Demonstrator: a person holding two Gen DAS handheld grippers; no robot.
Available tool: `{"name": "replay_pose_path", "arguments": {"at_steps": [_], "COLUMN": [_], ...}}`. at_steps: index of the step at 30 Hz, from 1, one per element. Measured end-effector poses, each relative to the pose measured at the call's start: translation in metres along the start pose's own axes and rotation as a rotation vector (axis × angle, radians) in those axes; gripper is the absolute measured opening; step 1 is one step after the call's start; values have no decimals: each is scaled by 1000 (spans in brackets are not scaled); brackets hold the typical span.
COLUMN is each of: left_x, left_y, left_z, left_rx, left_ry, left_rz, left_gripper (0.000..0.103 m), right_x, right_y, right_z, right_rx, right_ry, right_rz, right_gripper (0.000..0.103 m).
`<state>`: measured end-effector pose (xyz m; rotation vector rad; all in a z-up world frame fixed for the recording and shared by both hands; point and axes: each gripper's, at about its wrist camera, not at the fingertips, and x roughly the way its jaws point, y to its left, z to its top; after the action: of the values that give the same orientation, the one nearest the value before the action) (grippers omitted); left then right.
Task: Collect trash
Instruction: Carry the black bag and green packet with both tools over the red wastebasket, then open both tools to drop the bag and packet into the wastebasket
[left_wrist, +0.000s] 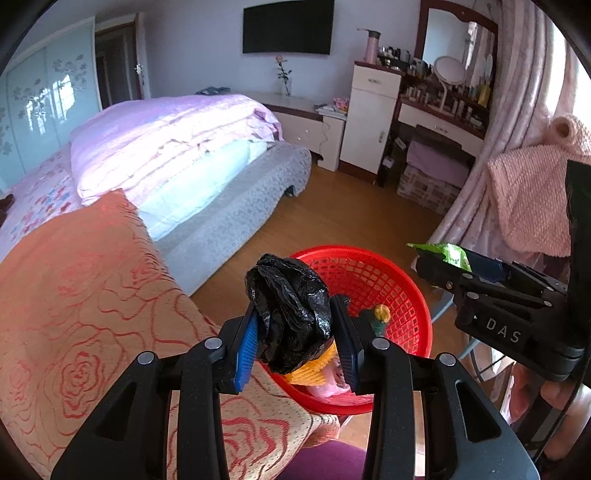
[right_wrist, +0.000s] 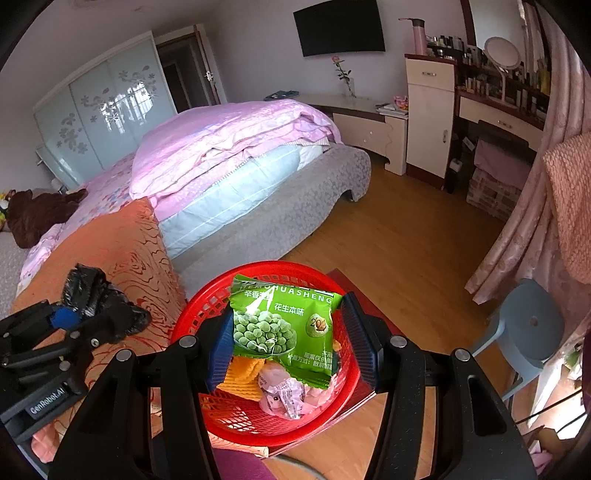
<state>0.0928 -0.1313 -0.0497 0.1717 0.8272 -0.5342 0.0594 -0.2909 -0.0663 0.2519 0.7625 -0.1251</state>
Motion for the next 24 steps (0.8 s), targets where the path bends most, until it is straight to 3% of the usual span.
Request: {"name": "replay_pose_path", "arguments": {"at_steps": [13,21,24], "left_x": [45,50,48], "left_y": [-17,-10,-6], "left_z": [1,-4,-4], "left_rx": [14,-2,-16], "left_ry": [81,74,71], "left_rz": [-77,-65,-67], "left_gripper": [39,64,67], "right_x": [15,27,30], "right_y": [-15,-17,-19], "right_z": [-1,-4,-5], "right_rx": [34,34,41], "right_ry": [30,61,69], "right_rz": [-17,-10,-13], "right_gripper": [53,53,53]}}
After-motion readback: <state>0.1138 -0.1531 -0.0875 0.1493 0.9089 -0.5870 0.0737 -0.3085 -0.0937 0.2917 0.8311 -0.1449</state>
